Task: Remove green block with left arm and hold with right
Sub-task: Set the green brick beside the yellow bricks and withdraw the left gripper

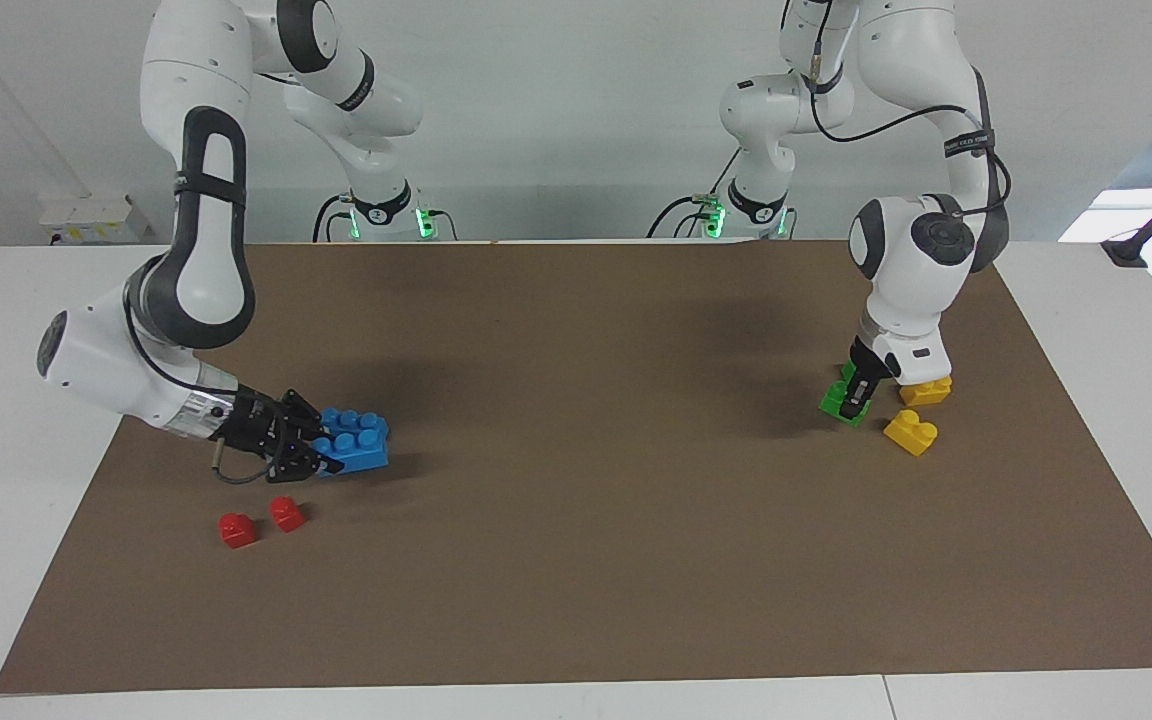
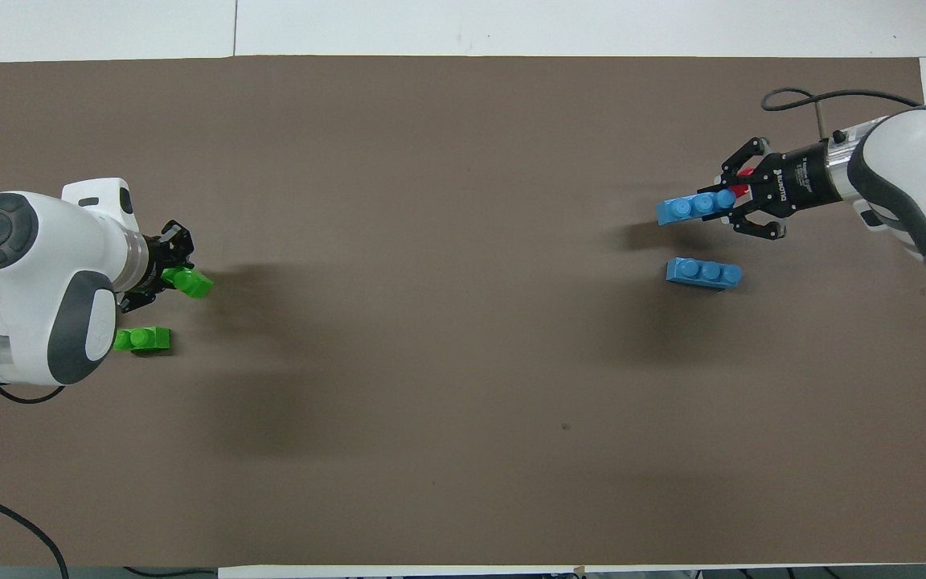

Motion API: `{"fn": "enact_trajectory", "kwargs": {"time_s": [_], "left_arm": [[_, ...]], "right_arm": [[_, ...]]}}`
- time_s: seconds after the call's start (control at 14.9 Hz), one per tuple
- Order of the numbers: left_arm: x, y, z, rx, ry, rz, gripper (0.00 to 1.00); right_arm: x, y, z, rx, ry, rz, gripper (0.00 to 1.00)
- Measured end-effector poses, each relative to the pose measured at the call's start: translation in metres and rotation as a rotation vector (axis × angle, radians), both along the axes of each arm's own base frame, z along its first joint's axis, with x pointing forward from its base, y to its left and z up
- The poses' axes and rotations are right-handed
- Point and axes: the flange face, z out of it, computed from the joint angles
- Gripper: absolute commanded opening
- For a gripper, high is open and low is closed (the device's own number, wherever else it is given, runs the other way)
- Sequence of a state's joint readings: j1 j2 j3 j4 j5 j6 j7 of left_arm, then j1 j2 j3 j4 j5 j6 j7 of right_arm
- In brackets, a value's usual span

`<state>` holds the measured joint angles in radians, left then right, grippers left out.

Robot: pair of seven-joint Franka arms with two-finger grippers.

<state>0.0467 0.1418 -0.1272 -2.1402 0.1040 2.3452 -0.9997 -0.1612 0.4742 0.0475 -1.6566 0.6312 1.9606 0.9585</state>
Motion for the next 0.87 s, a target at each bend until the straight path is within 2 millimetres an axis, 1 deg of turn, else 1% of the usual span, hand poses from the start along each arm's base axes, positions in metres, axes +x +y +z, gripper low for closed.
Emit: {"fn": "enact_trajectory", "kwargs": {"time_s": [0.13, 0.27, 0.34, 0.47, 0.54, 0.6, 0.67, 0.87], "left_arm": [[0.003, 0.0, -0.008, -0.005, -0.009, -0.004, 0.0], [0.005, 0.002, -0.016, -0.007, -0.008, -0.007, 0.0], [0.005, 0.004, -0.019, -0.007, -0.004, -0.011, 0.0], [0.006, 0.007, -0.029, -0.009, 0.003, -0.022, 0.0], [0.007, 0.007, -0.03, -0.01, 0.001, -0.026, 0.0], [0.007, 0.007, -0.03, -0.009, 0.001, -0.03, 0.53], [0.007, 0.006, -0.03, -0.009, 0.002, -0.036, 1.0], [0.006, 0.001, -0.032, -0.01, 0.007, -0.06, 1.0]], "right_arm": [[0.005, 0.011, -0.015, -0.011, -0.005, 0.001, 0.0], [0.007, 0.023, -0.023, -0.019, -0.01, 0.009, 0.0], [0.007, 0.026, -0.025, -0.019, -0.01, 0.012, 0.0], [0.007, 0.025, -0.029, -0.021, -0.006, 0.009, 0.0], [0.008, 0.023, -0.031, -0.026, -0.01, 0.002, 0.0], [0.008, 0.022, -0.032, -0.027, -0.011, -0.001, 0.0], [0.008, 0.021, -0.033, -0.027, -0.009, -0.002, 0.0], [0.009, 0.02, -0.038, -0.033, -0.013, -0.01, 0.0]]}}
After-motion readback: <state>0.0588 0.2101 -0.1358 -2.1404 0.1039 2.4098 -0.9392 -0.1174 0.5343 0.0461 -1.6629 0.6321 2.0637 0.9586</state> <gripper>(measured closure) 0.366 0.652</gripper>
